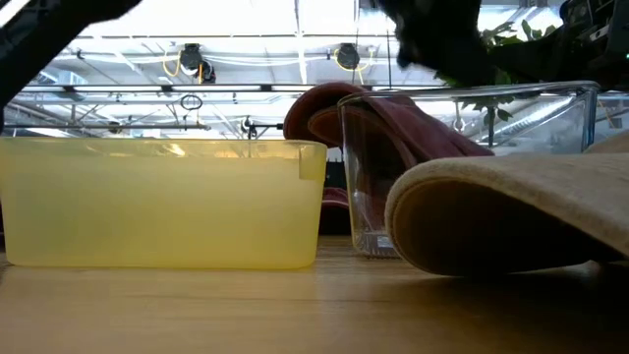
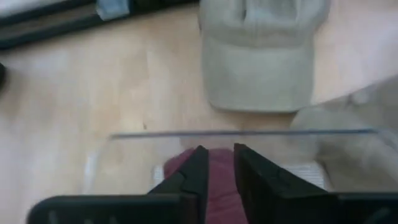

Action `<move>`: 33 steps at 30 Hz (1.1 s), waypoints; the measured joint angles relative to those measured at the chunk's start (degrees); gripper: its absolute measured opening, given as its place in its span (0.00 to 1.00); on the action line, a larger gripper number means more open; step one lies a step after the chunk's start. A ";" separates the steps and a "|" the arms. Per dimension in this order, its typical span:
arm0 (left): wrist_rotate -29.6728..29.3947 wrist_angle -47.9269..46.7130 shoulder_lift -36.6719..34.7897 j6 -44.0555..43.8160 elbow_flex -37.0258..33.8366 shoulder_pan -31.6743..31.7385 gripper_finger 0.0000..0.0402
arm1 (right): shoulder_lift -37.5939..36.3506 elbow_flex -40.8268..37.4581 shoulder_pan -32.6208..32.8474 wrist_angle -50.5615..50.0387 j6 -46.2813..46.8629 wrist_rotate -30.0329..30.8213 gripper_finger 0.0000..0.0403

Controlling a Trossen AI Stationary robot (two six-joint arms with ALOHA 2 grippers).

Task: Pick & Place hat
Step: Put the red cap into the transparent bin

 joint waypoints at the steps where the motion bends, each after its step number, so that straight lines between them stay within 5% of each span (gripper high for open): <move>1: -0.92 -0.26 -1.28 0.52 0.00 -0.36 0.24 | 0.00 0.00 0.00 0.02 0.00 0.00 0.00; 8: -5.27 -9.42 -15.10 3.66 0.01 -3.00 0.28 | 0.02 0.00 0.00 -0.24 0.02 -0.02 0.00; 17: -15.49 -21.10 -33.76 0.81 0.04 -5.08 0.03 | 0.02 0.00 0.00 -0.29 0.64 -0.02 0.00; 20: -18.43 -23.23 -38.88 -1.77 -2.57 -4.67 0.02 | 0.02 0.00 -0.01 -0.29 1.93 -0.02 0.00; 26: -23.39 -21.89 -52.97 -6.27 -17.09 -2.35 0.01 | 0.02 0.00 0.00 -0.29 1.95 -0.02 0.00; 33: -23.18 -7.82 -71.25 -10.35 -44.92 3.14 0.01 | 0.02 0.00 0.00 -0.29 1.63 -0.02 0.00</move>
